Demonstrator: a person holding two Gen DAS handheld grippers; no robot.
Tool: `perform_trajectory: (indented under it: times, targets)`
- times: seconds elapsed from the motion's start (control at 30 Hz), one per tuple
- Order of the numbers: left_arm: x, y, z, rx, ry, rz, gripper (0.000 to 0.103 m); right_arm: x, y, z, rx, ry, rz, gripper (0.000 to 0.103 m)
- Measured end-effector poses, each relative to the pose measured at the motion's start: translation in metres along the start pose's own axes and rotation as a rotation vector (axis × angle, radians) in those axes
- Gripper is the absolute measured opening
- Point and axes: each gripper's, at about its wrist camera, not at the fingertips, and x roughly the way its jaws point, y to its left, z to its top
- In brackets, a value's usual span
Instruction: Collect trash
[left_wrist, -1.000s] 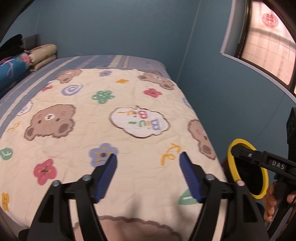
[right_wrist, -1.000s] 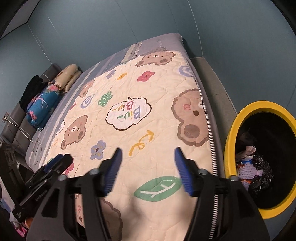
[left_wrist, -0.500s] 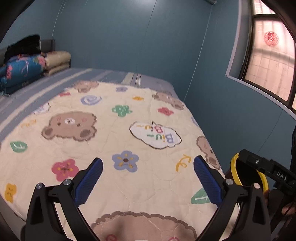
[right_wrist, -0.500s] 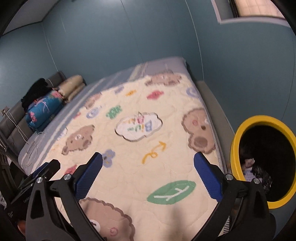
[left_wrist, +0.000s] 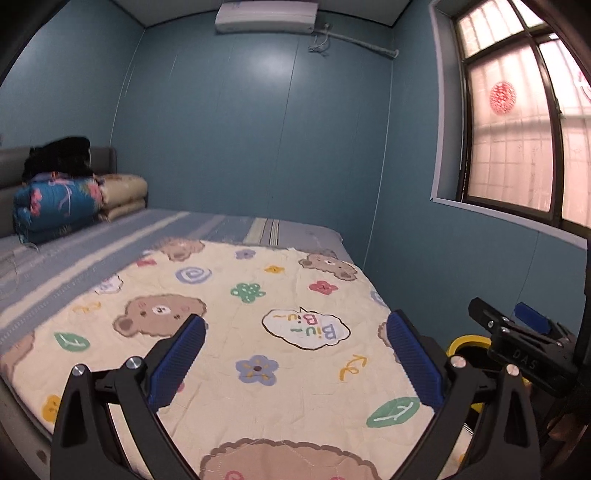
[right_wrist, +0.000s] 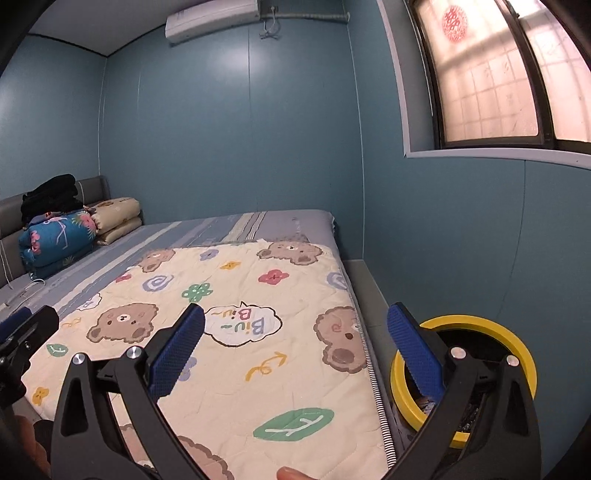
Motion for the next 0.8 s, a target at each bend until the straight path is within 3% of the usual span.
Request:
perform_trajectory:
  times: [0.43, 0.8]
  targets:
    - [-0.009, -0.003, -0.001, 0.007, -0.039, 0.003, 0.095, -0.019, 0.0, -0.009, 0.033, -0.052, 0.001, 0.095]
    - [-0.01, -0.001, -0.003, 0.002, -0.046, -0.008, 0.095, -0.011, -0.001, -0.015, 0.038, -0.022, 0.008, 0.095]
